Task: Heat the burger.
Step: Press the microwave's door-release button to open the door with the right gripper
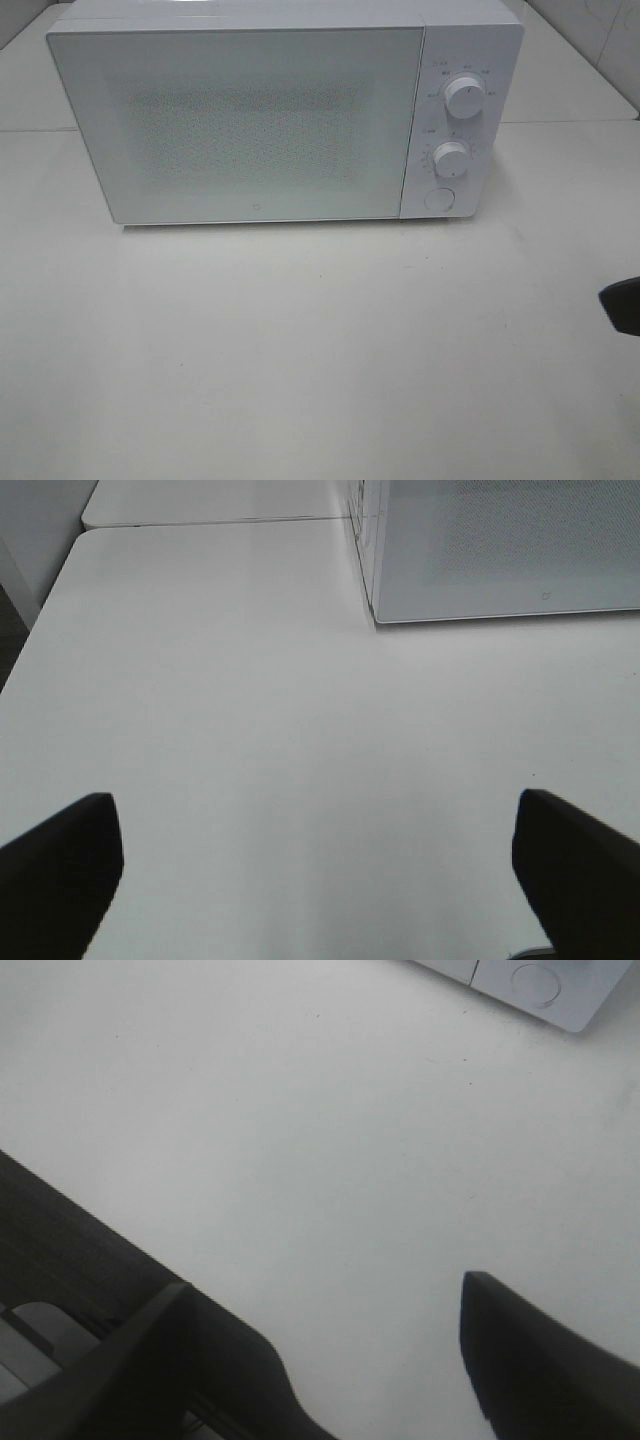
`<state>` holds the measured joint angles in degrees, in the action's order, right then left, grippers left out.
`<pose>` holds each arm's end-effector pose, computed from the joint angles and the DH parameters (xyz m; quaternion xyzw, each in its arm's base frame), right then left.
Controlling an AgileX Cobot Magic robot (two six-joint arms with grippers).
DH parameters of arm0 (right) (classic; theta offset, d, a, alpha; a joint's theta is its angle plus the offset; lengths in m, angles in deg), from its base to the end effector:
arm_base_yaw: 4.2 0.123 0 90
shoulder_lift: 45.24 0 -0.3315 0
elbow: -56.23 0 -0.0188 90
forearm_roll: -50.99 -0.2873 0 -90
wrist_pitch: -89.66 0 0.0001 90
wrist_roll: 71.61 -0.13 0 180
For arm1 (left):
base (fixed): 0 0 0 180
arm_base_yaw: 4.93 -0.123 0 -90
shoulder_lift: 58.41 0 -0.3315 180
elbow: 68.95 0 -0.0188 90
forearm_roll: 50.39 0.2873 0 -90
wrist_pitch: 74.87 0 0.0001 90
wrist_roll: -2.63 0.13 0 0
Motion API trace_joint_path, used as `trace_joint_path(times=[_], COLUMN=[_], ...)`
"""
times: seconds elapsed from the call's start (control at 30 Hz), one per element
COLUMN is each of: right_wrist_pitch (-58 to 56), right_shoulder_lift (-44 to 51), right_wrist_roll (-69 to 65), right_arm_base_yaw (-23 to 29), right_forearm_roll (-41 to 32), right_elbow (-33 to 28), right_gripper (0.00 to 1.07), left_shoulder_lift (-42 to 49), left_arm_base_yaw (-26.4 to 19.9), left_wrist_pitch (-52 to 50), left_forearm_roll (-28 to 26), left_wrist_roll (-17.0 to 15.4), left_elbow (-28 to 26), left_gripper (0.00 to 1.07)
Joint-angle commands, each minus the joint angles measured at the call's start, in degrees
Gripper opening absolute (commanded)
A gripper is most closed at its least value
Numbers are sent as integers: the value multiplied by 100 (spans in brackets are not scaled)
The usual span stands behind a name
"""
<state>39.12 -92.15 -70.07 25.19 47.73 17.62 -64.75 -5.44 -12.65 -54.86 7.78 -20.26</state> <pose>0.1267 0.0779 0.3128 -0.2389 0.8957 0.1163 0.3565 0.0106 -0.0089 0.2804 0.0370 0.8523 -0.0132 0.5215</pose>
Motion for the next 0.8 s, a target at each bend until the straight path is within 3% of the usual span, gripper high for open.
trace_joint_path(times=[0.03, 0.3, 0.53, 0.8], right_wrist_pitch=[-115, -46, -34, -109], right_shoulder_lift=[590, 1627, 2739, 3398], right_wrist_roll=[-241, -292, -372, -384], right_arm_base_yaw=[-361, -1392, -2154, -2555], right_forearm_roll=[178, 201, 223, 195], right_elbow=[-183, -550, -997, -1008], right_gripper=[71, 71, 82, 75], left_shoulder_lift=[80, 80, 80, 80], left_arm_base_yaw=[-11, -11, -11, -11], left_wrist_pitch=[-80, -80, -80, -80], left_forearm_roll=[-17, -17, -17, -17], left_wrist_roll=[0, 0, 0, 0], left_elbow=[-6, -6, -6, -6], left_gripper=[98, 98, 98, 98])
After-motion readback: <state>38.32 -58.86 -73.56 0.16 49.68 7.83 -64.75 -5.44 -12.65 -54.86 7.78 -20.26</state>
